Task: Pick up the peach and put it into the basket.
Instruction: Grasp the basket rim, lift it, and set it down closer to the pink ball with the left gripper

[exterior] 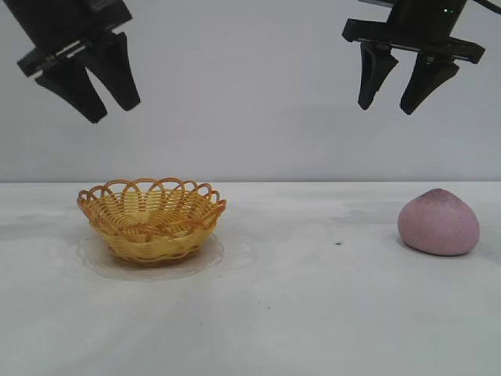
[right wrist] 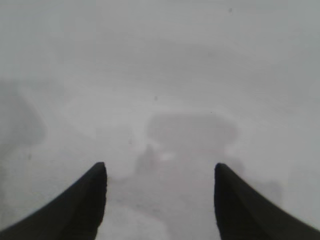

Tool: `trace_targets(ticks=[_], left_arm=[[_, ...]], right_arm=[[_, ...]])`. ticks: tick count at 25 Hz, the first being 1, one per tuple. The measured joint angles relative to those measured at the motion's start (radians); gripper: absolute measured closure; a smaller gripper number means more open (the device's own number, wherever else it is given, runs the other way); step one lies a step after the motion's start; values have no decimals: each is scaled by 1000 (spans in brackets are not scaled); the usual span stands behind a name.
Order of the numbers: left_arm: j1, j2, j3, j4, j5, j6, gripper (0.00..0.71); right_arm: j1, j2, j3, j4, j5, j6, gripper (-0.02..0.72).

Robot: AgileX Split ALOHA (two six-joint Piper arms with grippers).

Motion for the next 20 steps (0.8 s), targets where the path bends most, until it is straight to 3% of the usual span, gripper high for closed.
trace_targets(ticks=[4, 8, 13, 20], left_arm=[[-10, 44, -144, 103, 177, 51, 273], [-60, 143, -285, 205, 336, 74, 273], [-113, 241, -391, 261, 370, 72, 273], [-122, 351, -432, 323, 371, 72, 273]], right_arm=[[0, 0, 0, 0, 2, -11, 300], [0, 0, 0, 0, 2, -13, 300], [0, 0, 0, 0, 11, -19, 300], [0, 0, 0, 0, 19, -19, 300]])
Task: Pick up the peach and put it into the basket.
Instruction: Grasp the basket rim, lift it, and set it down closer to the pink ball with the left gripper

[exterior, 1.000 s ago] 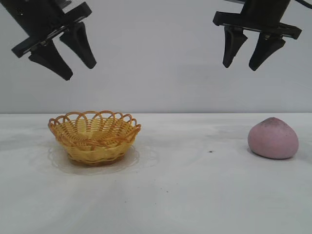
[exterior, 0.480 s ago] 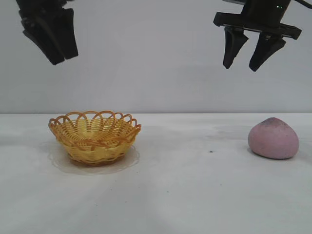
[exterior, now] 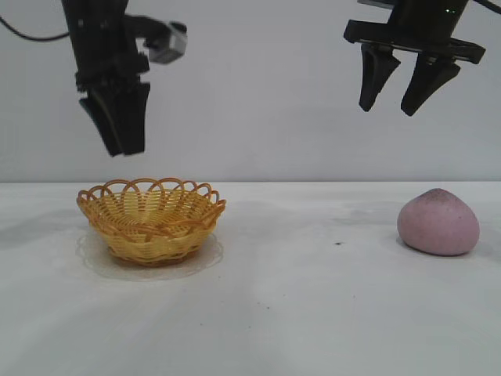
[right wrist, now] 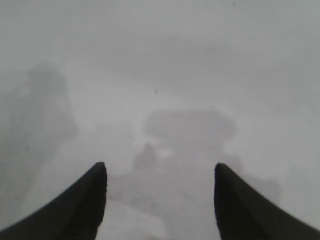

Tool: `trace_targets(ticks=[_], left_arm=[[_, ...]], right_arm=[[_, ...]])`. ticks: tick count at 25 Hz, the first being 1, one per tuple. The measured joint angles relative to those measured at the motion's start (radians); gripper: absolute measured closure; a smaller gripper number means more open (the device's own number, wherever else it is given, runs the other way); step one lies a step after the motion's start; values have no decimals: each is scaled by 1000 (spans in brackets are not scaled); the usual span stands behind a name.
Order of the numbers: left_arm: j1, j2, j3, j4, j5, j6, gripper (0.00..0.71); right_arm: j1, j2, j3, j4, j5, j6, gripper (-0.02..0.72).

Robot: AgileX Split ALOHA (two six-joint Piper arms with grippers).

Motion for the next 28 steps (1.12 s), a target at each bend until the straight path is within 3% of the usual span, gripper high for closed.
trace_targets(ticks=[10, 13, 15, 17, 22, 23, 28], left_arm=[[0, 129, -90, -6, -2, -2, 273], [0, 160, -109, -33, -4, -2, 385], [0, 168, -115, -56, 1, -2, 557], [-2, 166, -120, -76, 13, -2, 641], [-2, 149, -120, -75, 17, -133, 641], [-2, 135, -120, -66, 17, -168, 710], [-2, 32, -120, -22, 9, -379, 710]], right_arm=[[0, 0, 0, 0, 0, 0, 300], [0, 0, 0, 0, 0, 0, 300], [0, 0, 0, 0, 0, 0, 300], [0, 0, 0, 0, 0, 0, 300], [0, 0, 0, 0, 0, 0, 300], [0, 0, 0, 0, 0, 0, 300], [0, 0, 0, 0, 2, 0, 300]])
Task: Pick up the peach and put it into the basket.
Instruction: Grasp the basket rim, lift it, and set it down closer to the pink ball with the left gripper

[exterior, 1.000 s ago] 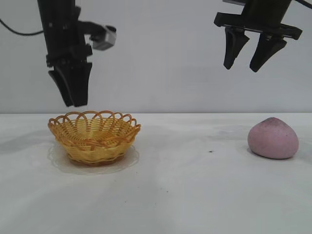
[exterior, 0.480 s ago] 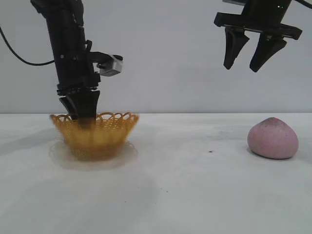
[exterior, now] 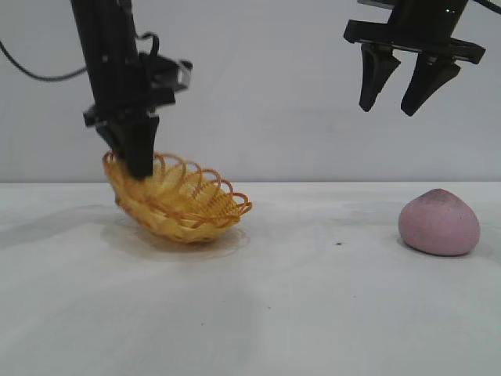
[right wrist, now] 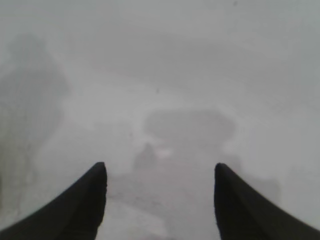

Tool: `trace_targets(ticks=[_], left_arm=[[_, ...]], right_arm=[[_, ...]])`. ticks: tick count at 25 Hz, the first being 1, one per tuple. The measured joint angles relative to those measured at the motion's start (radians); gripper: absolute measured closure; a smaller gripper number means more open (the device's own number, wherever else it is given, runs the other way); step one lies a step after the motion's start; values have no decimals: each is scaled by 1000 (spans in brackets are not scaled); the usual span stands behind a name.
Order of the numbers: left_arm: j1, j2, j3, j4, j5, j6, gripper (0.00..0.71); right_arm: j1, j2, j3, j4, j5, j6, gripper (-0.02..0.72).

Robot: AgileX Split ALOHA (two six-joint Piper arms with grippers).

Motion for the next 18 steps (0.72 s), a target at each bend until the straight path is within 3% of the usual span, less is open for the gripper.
trace_targets(ticks=[6, 12, 18], left_arm=[[0, -145, 63, -43, -4, -255, 710], [0, -255, 295, -170, -20, -333, 710], [0, -367, 631, -365, -291, -354, 710]], right_arm=[[0, 0, 0, 0, 4, 0, 300], [0, 0, 0, 0, 4, 0, 300], [0, 0, 0, 0, 4, 0, 300]])
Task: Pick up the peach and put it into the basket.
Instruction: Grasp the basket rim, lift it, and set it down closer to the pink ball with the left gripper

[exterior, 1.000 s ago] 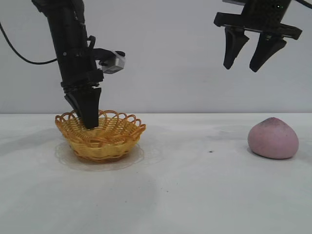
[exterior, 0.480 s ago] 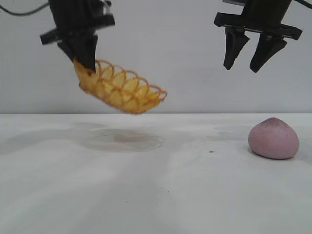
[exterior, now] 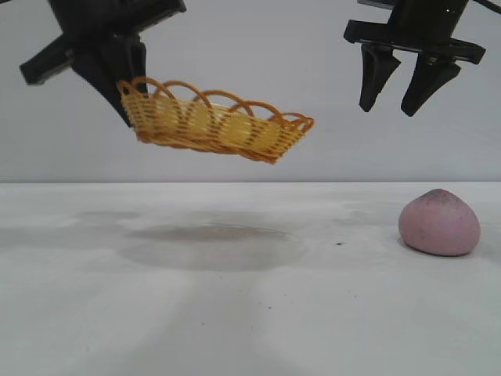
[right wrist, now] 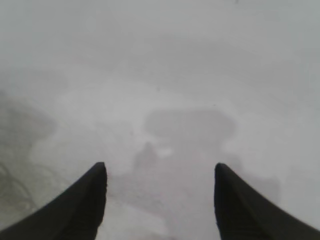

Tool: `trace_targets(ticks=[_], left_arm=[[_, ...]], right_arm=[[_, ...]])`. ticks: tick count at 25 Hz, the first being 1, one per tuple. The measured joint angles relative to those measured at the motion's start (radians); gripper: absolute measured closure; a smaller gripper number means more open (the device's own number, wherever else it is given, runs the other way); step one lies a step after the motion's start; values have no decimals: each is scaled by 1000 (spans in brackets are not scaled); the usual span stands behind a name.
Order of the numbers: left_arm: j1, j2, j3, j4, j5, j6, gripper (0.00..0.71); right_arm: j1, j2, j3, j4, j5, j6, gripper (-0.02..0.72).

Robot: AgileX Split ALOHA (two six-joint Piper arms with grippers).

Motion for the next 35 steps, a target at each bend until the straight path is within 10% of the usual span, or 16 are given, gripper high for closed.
trace_targets(ticks=[8, 20, 30, 35], left_arm=[[-87, -45, 280, -163, -322, 33, 710], [-174, 33, 300, -280, -527, 45, 710], [-174, 35, 300, -282, -482, 53, 317], [-174, -8, 300, -229, -414, 147, 302]], right_arm=[[0, 0, 0, 0, 0, 0, 300], [0, 0, 0, 0, -6, 0, 300], [0, 0, 0, 0, -6, 0, 300], [0, 0, 0, 0, -6, 0, 300]])
